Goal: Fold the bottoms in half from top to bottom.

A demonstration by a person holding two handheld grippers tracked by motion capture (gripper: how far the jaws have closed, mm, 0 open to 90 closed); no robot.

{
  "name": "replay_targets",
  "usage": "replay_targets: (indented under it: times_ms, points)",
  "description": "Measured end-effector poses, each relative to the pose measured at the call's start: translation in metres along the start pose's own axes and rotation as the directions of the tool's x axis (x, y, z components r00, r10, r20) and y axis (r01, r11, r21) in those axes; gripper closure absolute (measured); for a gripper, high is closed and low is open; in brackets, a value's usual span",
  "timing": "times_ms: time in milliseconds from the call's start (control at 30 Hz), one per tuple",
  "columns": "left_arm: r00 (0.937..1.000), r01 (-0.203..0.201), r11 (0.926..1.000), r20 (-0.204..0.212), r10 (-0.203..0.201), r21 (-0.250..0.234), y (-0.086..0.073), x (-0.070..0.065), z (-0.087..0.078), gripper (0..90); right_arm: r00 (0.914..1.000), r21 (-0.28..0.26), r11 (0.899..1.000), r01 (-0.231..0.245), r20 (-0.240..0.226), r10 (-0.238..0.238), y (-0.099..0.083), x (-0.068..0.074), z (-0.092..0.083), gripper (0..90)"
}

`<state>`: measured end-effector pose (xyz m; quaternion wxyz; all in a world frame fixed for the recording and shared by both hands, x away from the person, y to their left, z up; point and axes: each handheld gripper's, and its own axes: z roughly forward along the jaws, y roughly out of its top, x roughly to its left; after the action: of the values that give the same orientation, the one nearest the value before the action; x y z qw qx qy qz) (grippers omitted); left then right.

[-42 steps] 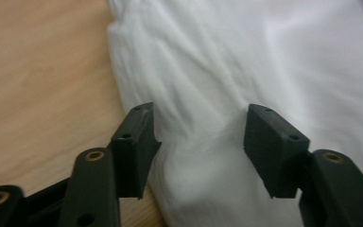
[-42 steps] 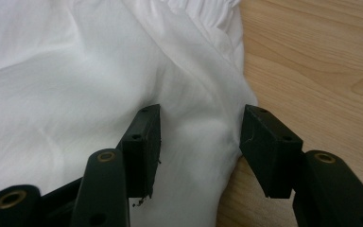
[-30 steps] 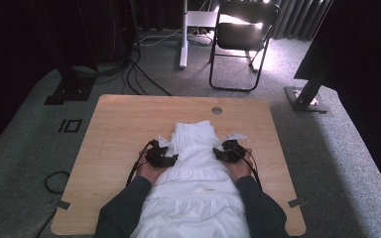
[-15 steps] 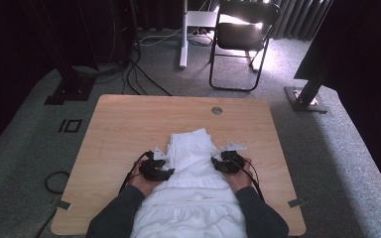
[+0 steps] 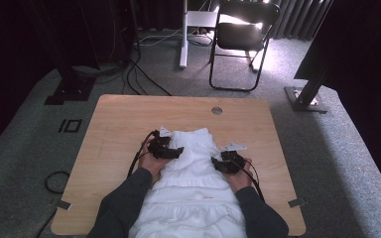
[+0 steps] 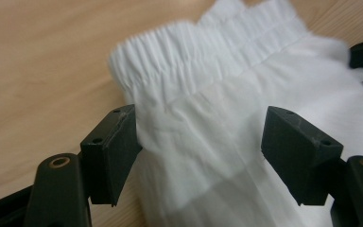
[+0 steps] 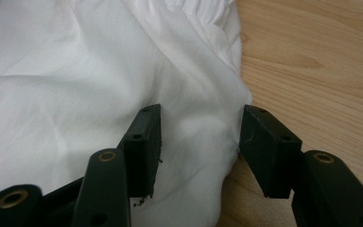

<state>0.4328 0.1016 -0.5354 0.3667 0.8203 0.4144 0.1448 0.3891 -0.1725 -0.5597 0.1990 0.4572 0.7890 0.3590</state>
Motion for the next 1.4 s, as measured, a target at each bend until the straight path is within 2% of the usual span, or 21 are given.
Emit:
replay_targets:
  times_ms: [133, 233, 333, 367, 533, 633, 733, 800, 867, 967, 1000, 1133, 1267, 1300, 1400]
  points:
    - [0.9993, 0.019, 0.9993, -0.031, -0.018, 0.032, -0.004, 0.003, 0.011, 27.9, 1.0000, -0.002, 1.000, 0.002, -0.002, -0.002, 0.000, 0.000, 0.000, 48.6]
    - [0.9990, -0.010, 0.9987, -0.043, 0.012, 0.050, -0.006, 0.003, 0.013, 31.1, 0.9999, 0.013, 1.000, 0.005, -0.013, -0.005, 0.002, -0.001, 0.000, 48.3]
    - [0.9980, -0.034, 0.9980, -0.052, 0.037, 0.054, -0.006, 0.001, 0.013, 32.4, 0.9977, 0.043, 0.999, 0.022, -0.065, -0.020, 0.007, -0.008, -0.001, 47.0]
    - [0.9978, -0.036, 0.9981, -0.054, 0.039, 0.050, -0.006, 0.001, 0.013, 32.5, 0.9969, 0.041, 0.998, 0.038, -0.070, -0.035, 0.010, -0.010, -0.001, 45.5]
    - [0.9969, -0.049, 0.9977, -0.059, 0.052, 0.048, -0.007, 0.000, 0.013, 32.9, 0.9935, -0.004, 1.000, 0.029, -0.110, -0.029, 0.033, -0.020, -0.005, 36.4]
    - [0.9969, -0.050, 0.9976, -0.059, 0.053, 0.047, -0.007, 0.000, 0.013, 33.0, 0.9919, 0.004, 0.998, 0.055, -0.115, -0.054, 0.047, -0.024, 0.006, 31.0]
    - [0.9971, -0.053, 0.9976, -0.053, 0.055, 0.044, -0.008, 0.001, 0.013, 33.7, 0.9847, 0.044, 0.993, 0.110, -0.141, -0.103, 0.053, -0.024, 0.024, 27.1]
    - [0.9971, -0.054, 0.9977, -0.052, 0.056, 0.042, -0.008, 0.001, 0.013, 34.4, 0.9821, 0.064, 0.987, 0.148, -0.128, -0.139, 0.054, -0.022, 0.036, 27.0]
    - [0.9972, -0.054, 0.9978, -0.049, 0.056, 0.038, -0.008, 0.002, 0.013, 35.3, 0.9823, 0.055, 0.987, 0.153, -0.117, -0.146, 0.055, -0.023, 0.044, 27.9]
    - [0.9970, -0.055, 0.9979, -0.052, 0.057, 0.035, -0.008, 0.002, 0.013, 37.6, 0.9849, 0.052, 0.992, 0.118, -0.134, -0.110, 0.055, -0.025, 0.053, 31.7]
    - [0.9969, -0.055, 0.9979, -0.054, 0.057, 0.035, -0.008, 0.002, 0.013, 38.6, 0.9847, 0.044, 0.992, 0.118, -0.134, -0.111, 0.055, -0.024, 0.053, 34.5]
    - [0.9971, -0.043, 0.9986, -0.061, 0.045, 0.030, -0.008, 0.002, 0.012, 43.5, 0.9768, 0.027, 0.989, 0.143, -0.165, -0.136, 0.056, -0.021, 0.053, 53.1]
    - [0.9977, -0.025, 0.9991, -0.062, 0.027, 0.035, -0.009, 0.003, 0.009, 48.3, 0.9769, 0.049, 0.990, 0.133, -0.175, -0.122, 0.058, -0.017, 0.051, 74.1]
    - [0.9983, -0.009, 0.9992, -0.058, 0.011, 0.039, -0.009, 0.003, 0.008, 48.5, 0.9767, 0.057, 0.990, 0.131, -0.179, -0.119, 0.058, -0.015, 0.051, 78.5]
    - [0.9983, 0.001, 0.9992, -0.058, 0.001, 0.040, -0.012, 0.003, 0.005, 50.4, 0.9768, 0.073, 0.990, 0.122, -0.186, -0.107, 0.059, -0.013, 0.049, 82.5]
